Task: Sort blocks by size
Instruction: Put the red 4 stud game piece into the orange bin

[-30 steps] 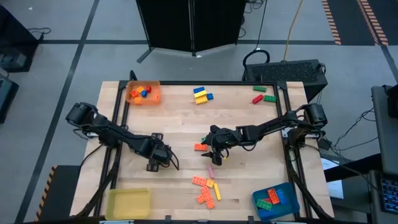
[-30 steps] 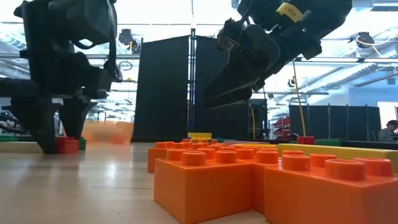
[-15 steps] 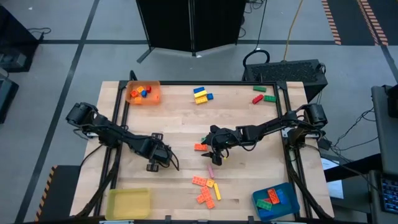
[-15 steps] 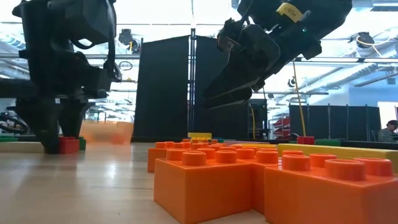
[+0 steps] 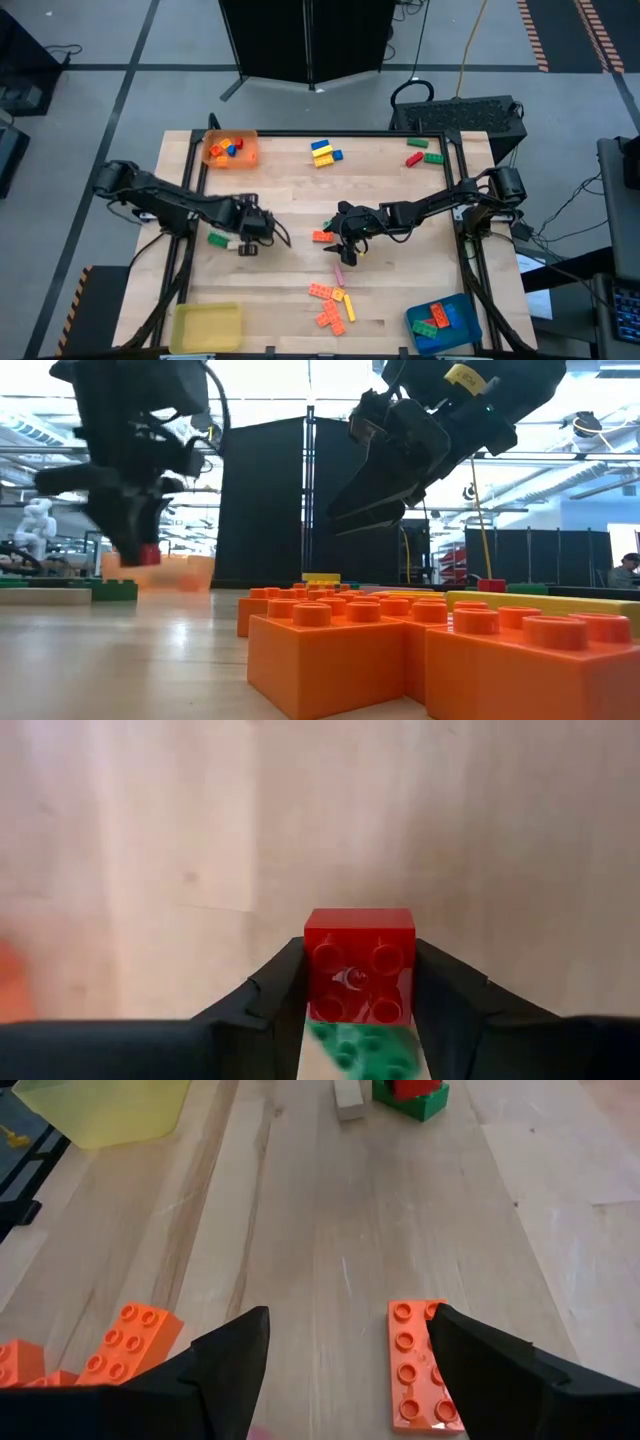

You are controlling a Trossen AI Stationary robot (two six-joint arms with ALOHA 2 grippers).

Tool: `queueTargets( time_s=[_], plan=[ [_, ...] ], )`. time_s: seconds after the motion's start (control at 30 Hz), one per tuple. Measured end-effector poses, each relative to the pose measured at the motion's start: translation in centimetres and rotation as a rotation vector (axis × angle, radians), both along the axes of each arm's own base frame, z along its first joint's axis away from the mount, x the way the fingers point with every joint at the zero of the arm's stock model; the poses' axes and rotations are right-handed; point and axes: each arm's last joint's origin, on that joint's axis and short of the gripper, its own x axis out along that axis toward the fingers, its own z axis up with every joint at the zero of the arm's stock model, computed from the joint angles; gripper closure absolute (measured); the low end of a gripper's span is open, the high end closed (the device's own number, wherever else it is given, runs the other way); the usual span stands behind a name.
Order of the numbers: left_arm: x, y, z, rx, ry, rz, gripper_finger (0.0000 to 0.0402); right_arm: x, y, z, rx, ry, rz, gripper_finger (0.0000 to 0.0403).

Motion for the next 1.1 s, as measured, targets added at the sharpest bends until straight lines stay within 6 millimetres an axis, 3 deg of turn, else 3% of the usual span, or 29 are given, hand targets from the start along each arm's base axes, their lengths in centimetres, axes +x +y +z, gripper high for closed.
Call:
queueTargets(
  time_s=[0.33,0.63,0.83,1.1],
  plan=[
    [-1.4,4.8,3.2,0.128,-0.146,0.169,0.0257,0.0,0.0,0.0,0.0,0.0,0.0,0.0135],
    [-2.3,9.8,3.8,0.238,-0.184,0.426,0.0257,0.0,0.0,0.0,0.0,0.0,0.0,0.0135],
    [-2.7,13.4,4.4,0.278,-0.307,0.646,0.0257,0.0,0.0,0.0,0.0,-0.002,0.0,0.0135],
    [-4.7,17.1,4.6,0.301,-0.365,0.903,0.0257,0.0,0.0,0.0,0.0,0.0,0.0,0.0135]
  ],
)
